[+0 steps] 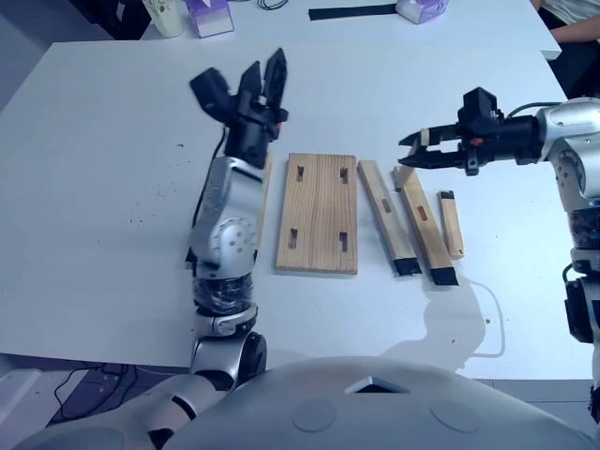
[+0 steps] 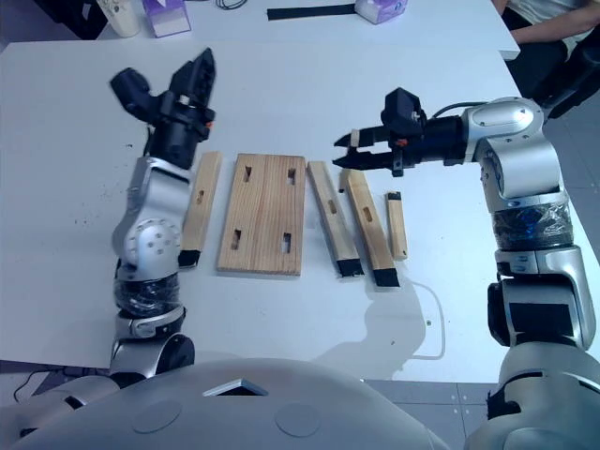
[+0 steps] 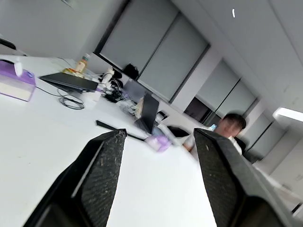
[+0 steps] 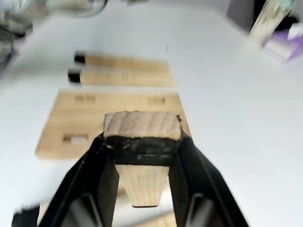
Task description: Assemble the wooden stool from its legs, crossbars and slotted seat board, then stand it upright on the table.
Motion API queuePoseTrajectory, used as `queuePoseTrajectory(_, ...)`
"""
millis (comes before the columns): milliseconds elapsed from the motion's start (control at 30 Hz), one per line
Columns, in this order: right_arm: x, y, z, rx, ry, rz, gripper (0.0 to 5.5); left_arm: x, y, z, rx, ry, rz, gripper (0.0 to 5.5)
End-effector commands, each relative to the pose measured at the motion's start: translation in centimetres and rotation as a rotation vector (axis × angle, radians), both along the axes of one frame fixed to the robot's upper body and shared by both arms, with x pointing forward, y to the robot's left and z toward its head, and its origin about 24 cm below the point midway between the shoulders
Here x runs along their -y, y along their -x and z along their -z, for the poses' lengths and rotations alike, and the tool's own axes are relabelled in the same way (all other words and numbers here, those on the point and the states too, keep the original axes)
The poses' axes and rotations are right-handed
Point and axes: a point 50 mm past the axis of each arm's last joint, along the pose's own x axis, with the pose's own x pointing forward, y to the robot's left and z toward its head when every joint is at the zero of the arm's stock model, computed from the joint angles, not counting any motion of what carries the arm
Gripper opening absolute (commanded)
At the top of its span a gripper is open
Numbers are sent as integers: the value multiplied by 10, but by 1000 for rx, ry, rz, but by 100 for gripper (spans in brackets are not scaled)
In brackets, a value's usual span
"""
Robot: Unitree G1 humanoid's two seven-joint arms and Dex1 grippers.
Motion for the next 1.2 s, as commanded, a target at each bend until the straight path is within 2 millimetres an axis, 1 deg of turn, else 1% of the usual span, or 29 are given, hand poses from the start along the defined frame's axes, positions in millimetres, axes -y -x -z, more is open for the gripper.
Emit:
queuePoseTrajectory(33,7,7,-2,-26,63,-98,131,21,-6,18,-52,-72,-49,265)
queuePoseTrajectory(167,5,7,-3,-20,49,-111,131,26,-11,23,-47,-106,-60,265)
queuePoseTrajectory(233,6,7,-1,-31,54,-114,131,24,-13,24,-45,-99,-60,265)
queuePoseTrajectory(300,8,7,6,-52,63,-106,131,22,-15,25,-48,-93,-64,265)
queuePoseTrajectory(400,15,9,17,-80,83,-89,131,24,-15,25,-41,-106,-52,265)
queuePoseTrajectory(533,18,7,23,-94,85,-74,131,25,-18,27,-47,-100,-31,265)
queuePoseTrajectory(700,17,8,25,-95,91,-103,131,27,-20,28,-45,-101,-17,265)
queuePoseTrajectory(833,17,8,31,-90,115,-122,131,29,-20,28,-41,-108,-7,265)
queuePoseTrajectory(1100,20,2,23,-64,127,-120,131,32,-19,29,-37,-109,12,265)
queuePoseTrajectory(1200,21,3,22,-68,136,-127,131,33,-19,29,-35,-106,15,265)
